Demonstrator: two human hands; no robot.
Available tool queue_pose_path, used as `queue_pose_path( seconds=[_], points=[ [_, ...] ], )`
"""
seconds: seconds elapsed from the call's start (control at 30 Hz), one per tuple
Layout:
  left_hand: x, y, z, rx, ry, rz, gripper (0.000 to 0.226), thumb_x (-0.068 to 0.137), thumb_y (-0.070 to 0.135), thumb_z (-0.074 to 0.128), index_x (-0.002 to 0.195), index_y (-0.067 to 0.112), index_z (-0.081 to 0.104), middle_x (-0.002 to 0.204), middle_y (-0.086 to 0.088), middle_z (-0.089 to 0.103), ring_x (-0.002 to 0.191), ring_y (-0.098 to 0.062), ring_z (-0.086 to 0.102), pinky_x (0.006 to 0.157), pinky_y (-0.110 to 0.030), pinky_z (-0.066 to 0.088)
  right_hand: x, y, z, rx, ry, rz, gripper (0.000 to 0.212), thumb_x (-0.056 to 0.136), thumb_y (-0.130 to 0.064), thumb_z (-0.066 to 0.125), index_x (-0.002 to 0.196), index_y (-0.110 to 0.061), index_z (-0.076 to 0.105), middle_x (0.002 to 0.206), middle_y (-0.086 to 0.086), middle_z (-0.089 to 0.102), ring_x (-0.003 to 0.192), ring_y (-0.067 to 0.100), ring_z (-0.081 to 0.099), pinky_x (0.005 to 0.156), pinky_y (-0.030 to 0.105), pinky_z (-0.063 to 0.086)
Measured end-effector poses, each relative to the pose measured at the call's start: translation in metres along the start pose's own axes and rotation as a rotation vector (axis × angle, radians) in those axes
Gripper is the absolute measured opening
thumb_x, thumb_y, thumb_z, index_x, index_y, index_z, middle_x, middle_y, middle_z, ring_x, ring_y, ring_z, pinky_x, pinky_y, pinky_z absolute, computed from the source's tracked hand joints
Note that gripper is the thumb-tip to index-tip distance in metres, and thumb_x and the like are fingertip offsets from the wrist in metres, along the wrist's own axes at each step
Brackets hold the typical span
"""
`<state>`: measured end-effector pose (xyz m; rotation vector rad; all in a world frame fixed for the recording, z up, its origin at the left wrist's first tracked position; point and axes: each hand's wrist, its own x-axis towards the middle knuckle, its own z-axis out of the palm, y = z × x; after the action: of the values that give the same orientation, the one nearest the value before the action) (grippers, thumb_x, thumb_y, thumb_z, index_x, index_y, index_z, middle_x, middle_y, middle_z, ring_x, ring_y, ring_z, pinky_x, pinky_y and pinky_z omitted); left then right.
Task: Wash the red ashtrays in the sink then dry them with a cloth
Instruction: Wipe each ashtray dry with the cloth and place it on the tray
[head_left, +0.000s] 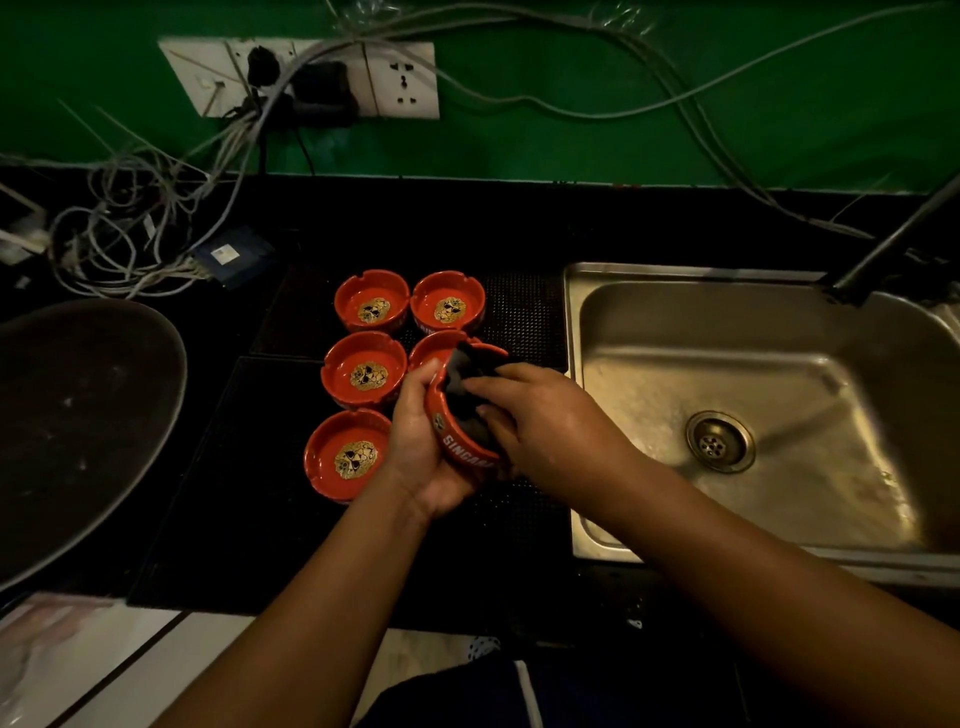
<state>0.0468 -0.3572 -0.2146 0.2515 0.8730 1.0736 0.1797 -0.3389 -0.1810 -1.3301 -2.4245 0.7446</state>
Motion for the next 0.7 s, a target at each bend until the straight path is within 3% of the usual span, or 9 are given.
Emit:
queue_pose_path(
  seconds=[0.1,0.2,0.37,0.43,0.57,0.7],
  points=[
    [0.002,0.001,0.007,0.024,0.01,0.01,0.059,0.09,0.054,0.035,0.11,0.01,0.068,0.095,-0.015,0.07,0.083,-0.027,0.069,0.069,-0.036,0.055,0.007,-0.004,0.006,-0.033,0.026,0.092,0.035,0.099,-0.029,0.042,0.131,-0.022,0.057,0.138,0.004,0.046,0.122,0.027,0.044,0.099,0.034,0.041],
    [0.005,0.007,0.009,0.041,0.027,0.038,0.062,0.091,0.054,0.036,0.129,0.009,0.056,0.107,-0.014,0.066,0.093,-0.027,0.067,0.073,-0.037,0.056,0.016,-0.008,0.005,0.177,0.016,0.183,0.037,0.098,-0.029,0.046,0.134,-0.022,0.055,0.145,0.003,0.038,0.131,0.027,0.037,0.109,0.04,0.036],
    [0.009,0.022,0.009,0.141,0.001,0.019,0.056,0.092,0.057,0.031,0.106,0.016,0.067,0.092,-0.012,0.072,0.08,-0.025,0.071,0.066,-0.039,0.055,0.022,-0.002,-0.01,0.304,-0.158,0.103,0.038,0.097,-0.023,0.051,0.135,-0.022,0.053,0.146,-0.004,0.031,0.135,0.022,0.03,0.11,0.046,0.037],
    [0.008,0.023,0.007,0.149,-0.016,0.0,0.057,0.092,0.057,0.031,0.106,0.016,0.068,0.096,-0.014,0.071,0.083,-0.027,0.07,0.07,-0.042,0.053,0.023,0.0,-0.02,0.223,-0.247,0.033,0.036,0.096,-0.02,0.052,0.132,-0.022,0.057,0.143,-0.004,0.033,0.133,0.023,0.031,0.11,0.044,0.036],
    [0.005,0.019,0.001,0.114,-0.044,-0.021,0.061,0.092,0.059,0.032,0.117,0.013,0.064,0.106,-0.017,0.068,0.091,-0.031,0.068,0.071,-0.045,0.053,0.015,0.0,-0.033,-0.164,-0.378,-0.045,0.036,0.095,-0.025,0.05,0.129,-0.035,0.057,0.136,-0.008,0.034,0.126,0.019,0.028,0.107,0.045,0.033],
    [0.005,0.017,0.003,0.129,-0.059,-0.033,0.063,0.091,0.061,0.031,0.122,0.016,0.062,0.113,-0.017,0.067,0.096,-0.032,0.066,0.071,-0.048,0.055,0.005,0.001,-0.029,-0.236,-0.227,-0.042,0.045,0.092,-0.026,0.054,0.136,-0.03,0.048,0.145,-0.003,0.036,0.131,0.022,0.032,0.104,0.043,0.041]
  ],
)
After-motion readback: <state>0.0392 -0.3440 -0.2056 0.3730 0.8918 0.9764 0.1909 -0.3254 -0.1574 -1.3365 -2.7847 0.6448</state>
